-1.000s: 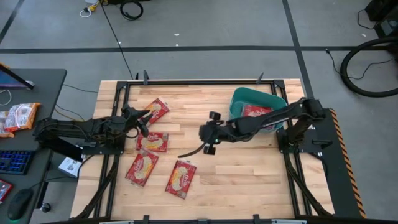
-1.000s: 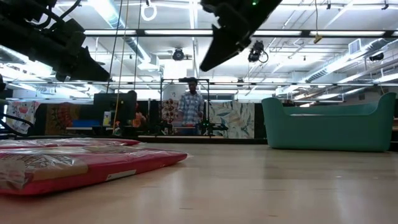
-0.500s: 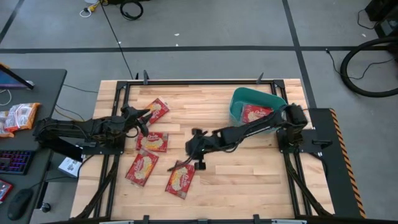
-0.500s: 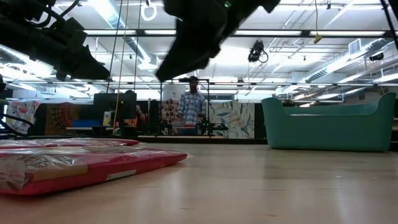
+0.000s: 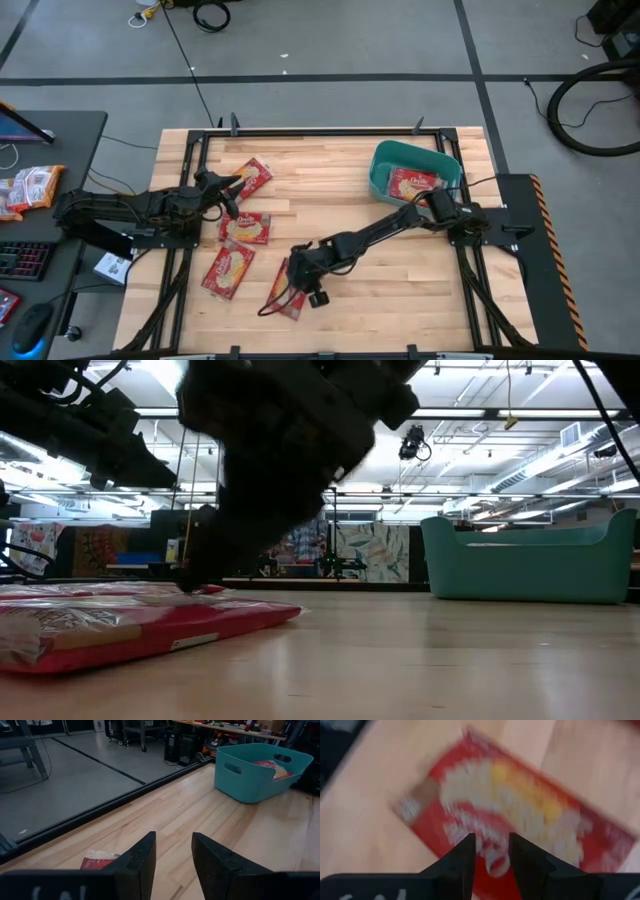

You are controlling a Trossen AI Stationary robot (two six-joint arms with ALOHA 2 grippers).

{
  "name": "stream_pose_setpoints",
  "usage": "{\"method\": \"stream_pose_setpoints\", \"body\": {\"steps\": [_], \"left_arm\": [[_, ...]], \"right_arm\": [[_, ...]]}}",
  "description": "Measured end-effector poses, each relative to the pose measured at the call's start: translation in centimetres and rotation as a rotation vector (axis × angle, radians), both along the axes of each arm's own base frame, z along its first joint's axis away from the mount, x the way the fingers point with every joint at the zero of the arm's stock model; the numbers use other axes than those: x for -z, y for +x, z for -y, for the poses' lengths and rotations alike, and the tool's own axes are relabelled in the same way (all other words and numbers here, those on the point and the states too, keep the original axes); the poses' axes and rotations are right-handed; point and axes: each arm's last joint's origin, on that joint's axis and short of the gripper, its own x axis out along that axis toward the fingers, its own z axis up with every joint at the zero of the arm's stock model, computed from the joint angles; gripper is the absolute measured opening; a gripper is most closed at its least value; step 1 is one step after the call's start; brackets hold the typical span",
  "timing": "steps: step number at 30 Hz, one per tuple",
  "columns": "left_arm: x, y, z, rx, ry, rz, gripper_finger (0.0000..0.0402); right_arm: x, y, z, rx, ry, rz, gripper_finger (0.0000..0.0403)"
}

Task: Sort popcorn bags into baskets
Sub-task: Put the red popcorn bag into the green container

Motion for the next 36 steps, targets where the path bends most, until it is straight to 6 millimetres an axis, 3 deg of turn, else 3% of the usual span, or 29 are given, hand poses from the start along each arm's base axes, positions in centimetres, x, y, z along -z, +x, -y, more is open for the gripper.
{"method": "stream_pose_setpoints", "body": {"steps": [17,26,30,36], "left_arm": [[0.0,0.0,0.0,0.0,0.0,-0.004,0.013],[0.1,0.0,0.0,0.001,0.0,-0.007,0.013],[0.1,0.0,0.0,0.001,0.0,-0.007,0.013],[0.1,0.0,0.0,0.001,0.0,-0.006,0.013]], "right_arm": [[-0.2,-4.0,5.1,0.27,-0.252,-0.477,0.0121],[-2.7,-6.2,7.1,0.397,-0.421,-0.575,0.0121],[-5.2,-6.0,6.6,0.419,-0.414,-0.428,0.0121],[-5.6,-5.2,2.4,0.255,-0.436,-0.226,0.0121]]}}
